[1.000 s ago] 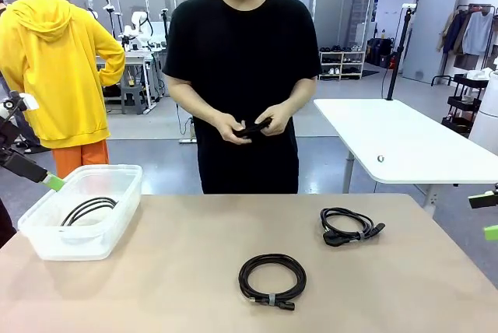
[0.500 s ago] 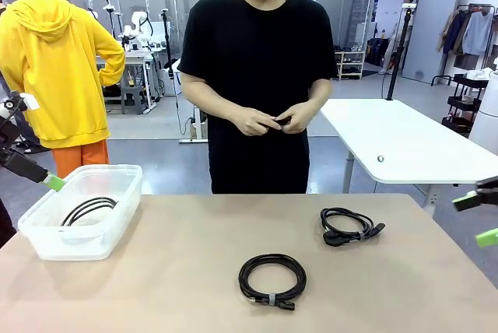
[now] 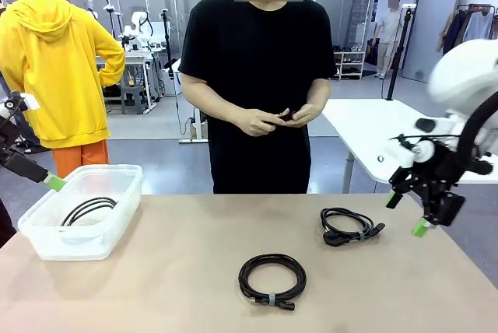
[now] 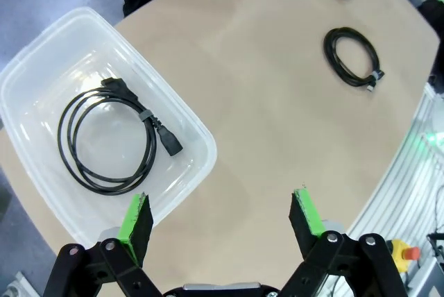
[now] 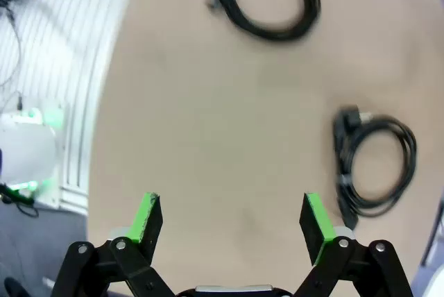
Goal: Organize and store the cables.
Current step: Place the Power Cable into the Organizing box.
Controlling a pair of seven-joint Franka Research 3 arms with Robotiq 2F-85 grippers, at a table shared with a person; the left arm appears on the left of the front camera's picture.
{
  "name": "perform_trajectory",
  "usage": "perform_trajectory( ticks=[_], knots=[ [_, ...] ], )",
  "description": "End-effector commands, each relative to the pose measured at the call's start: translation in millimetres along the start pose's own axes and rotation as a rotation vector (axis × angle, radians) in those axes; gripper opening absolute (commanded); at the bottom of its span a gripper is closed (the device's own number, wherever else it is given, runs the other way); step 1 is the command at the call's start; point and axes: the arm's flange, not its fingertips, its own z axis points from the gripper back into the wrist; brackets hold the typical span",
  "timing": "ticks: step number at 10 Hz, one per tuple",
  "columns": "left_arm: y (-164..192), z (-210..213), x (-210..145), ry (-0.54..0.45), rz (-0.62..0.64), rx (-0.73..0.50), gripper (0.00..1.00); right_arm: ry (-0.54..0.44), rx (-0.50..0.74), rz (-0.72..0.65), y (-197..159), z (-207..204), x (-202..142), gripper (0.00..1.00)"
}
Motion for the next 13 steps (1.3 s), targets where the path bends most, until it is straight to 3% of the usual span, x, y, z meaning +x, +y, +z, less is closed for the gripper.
perform_trajectory(
  ticks=[1,6,13],
  knots=[
    [0,-1,2,-0.001,0.002,0.011,1.00,0.190,-0.018,-0.104,-23,-17,-3,1.00],
    [0,-1,2,-0.001,0.002,0.011,1.00,0.311,-0.068,-0.204,-70,-62,1,1.00],
    [0,-1,2,-0.001,0.002,0.011,1.00,0.310,-0.106,-0.168,-121,-132,-10,1.00]
  ],
)
